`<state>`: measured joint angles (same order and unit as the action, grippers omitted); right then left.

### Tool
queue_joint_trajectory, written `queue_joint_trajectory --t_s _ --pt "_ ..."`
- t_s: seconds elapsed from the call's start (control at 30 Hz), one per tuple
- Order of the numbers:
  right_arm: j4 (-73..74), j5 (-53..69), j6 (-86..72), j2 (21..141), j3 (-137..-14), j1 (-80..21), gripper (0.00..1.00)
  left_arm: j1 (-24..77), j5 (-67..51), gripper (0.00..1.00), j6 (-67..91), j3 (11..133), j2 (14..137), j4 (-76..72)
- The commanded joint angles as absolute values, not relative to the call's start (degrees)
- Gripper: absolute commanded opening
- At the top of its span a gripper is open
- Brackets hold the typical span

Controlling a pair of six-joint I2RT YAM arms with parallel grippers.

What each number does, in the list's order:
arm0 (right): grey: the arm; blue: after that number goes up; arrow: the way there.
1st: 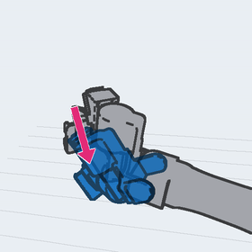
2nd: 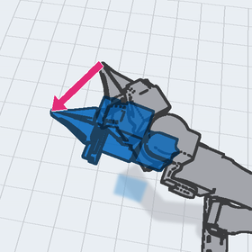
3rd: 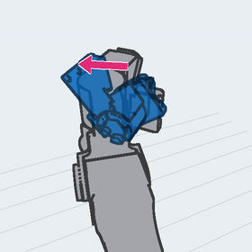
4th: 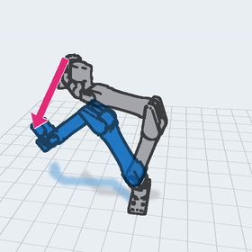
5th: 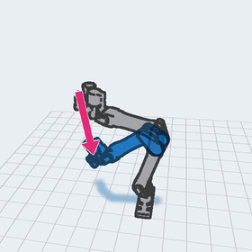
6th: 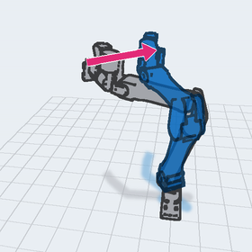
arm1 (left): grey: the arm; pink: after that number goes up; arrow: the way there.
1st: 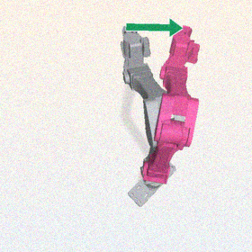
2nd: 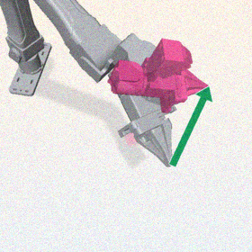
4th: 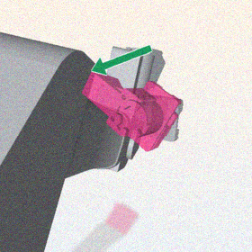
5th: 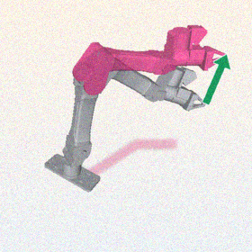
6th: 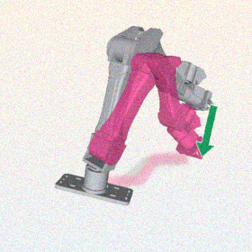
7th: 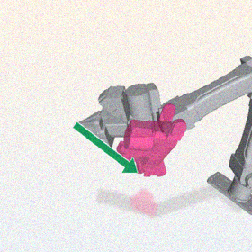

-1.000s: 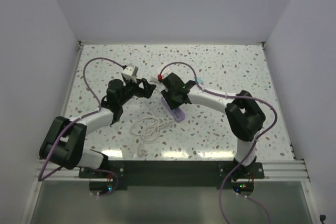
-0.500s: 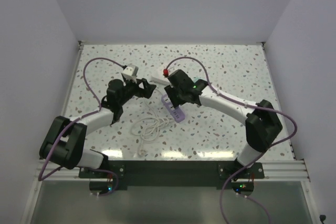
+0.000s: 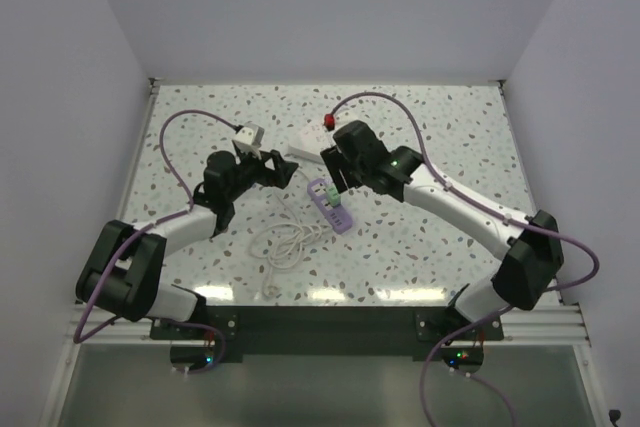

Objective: Insert the plug

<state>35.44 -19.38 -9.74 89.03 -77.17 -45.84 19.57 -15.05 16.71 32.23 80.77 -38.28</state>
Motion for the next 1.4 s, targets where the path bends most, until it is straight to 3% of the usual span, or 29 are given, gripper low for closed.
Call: queue_joint_trajectory --t_s 0.0,0.13,0.3,0.43,0.53,0.63,0.83,0.87,1.03,1.23,1.37 --pt "35.42 -23.03 -7.56 82.89 -79.89 -45.88 0.7 19.16 -16.26 0.91 16.0 32.87 79.19 -39.81" --pt "32.88 -24.61 -5.37 80.07 -78.41 -45.97 0.73 19.07 -16.87 0.91 16.35 32.87 78.58 -40.34" --pt "22.44 -16.88 -0.62 75.33 -73.48 -45.7 0.76 19.07 -17.58 0.91 16.52 32.96 78.58 -40.25" --pt "15.92 -20.82 -0.26 70.41 -68.48 -46.05 0.76 19.25 -18.89 0.91 17.14 32.7 77.53 -40.86" --pt "11.26 -16.8 2.99 65.93 -64.0 -46.05 0.75 19.95 -19.77 0.91 17.58 32.96 76.82 -41.84" --pt "12.04 -14.49 3.34 63.63 -63.19 -45.97 0.72 20.83 -19.69 0.91 17.75 34.1 76.82 -41.04" --pt "26.0 -26.25 -2.63 69.77 -72.31 -44.47 0.9 21.8 -20.04 0.91 18.46 34.63 76.2 -41.13" --pt "27.58 -25.32 -2.46 70.39 -73.12 -44.56 0.99 22.06 -20.04 0.91 18.46 34.8 76.11 -41.05" --pt "24.27 -21.01 -0.97 69.0 -70.95 -44.47 0.99 23.82 -19.95 0.91 18.02 35.86 75.76 -41.05" --pt "16.79 -24.52 -0.26 64.77 -66.01 -44.47 0.99 24.26 -19.95 0.91 17.75 37.62 75.94 -39.99" --pt "24.04 -26.19 -5.0 69.68 -70.74 -41.14 0.99 24.26 -20.13 0.91 17.67 37.97 76.81 -39.38"
